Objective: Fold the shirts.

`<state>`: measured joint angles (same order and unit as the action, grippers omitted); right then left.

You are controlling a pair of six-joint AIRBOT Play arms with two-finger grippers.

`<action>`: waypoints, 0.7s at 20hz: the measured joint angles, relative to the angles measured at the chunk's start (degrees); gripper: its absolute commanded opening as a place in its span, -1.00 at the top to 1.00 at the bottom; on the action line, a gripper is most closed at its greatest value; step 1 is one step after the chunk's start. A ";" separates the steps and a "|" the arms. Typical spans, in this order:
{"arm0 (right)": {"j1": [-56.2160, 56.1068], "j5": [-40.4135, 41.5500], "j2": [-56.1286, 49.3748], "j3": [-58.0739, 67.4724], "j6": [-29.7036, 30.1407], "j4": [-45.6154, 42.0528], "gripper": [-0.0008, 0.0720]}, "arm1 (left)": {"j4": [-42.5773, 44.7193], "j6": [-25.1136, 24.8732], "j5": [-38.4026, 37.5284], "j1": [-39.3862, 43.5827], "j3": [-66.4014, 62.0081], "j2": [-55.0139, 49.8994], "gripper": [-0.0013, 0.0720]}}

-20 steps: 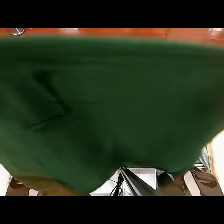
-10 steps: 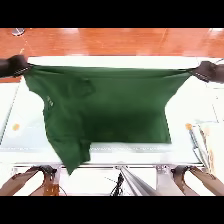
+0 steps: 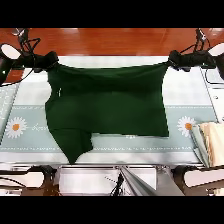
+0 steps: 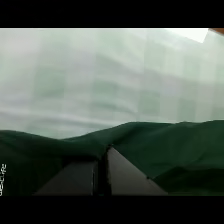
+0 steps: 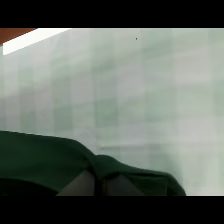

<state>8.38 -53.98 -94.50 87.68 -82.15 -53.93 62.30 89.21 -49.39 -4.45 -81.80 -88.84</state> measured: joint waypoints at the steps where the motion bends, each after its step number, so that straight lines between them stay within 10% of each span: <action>1: 0.35 -1.62 -0.70 0.87 -0.04 -0.72 0.89 | -0.13 -0.13 -1.95 -0.52 -0.39 -0.28 0.86; 11: 2.43 -18.64 -2.71 -1.79 2.03 -8.85 0.88 | 3.63 -6.69 -21.24 -5.01 3.87 -1.90 0.85; 12: 2.45 -17.99 -2.73 -3.26 2.10 -8.59 0.66 | 3.34 -6.69 -21.20 -5.01 4.98 -2.10 0.44; 13: 2.45 -16.83 -2.78 -4.83 2.14 -7.89 -0.25 | 2.78 -6.67 -21.24 -5.01 5.88 -2.27 -0.76; 14: 2.45 -15.87 -2.80 -6.05 2.19 -6.91 -0.72 | 2.38 -6.40 -21.49 -5.03 6.62 -2.47 -0.96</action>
<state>10.83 -69.84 -97.30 81.62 -79.96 -60.84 64.69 82.81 -70.87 -9.47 -75.18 -91.31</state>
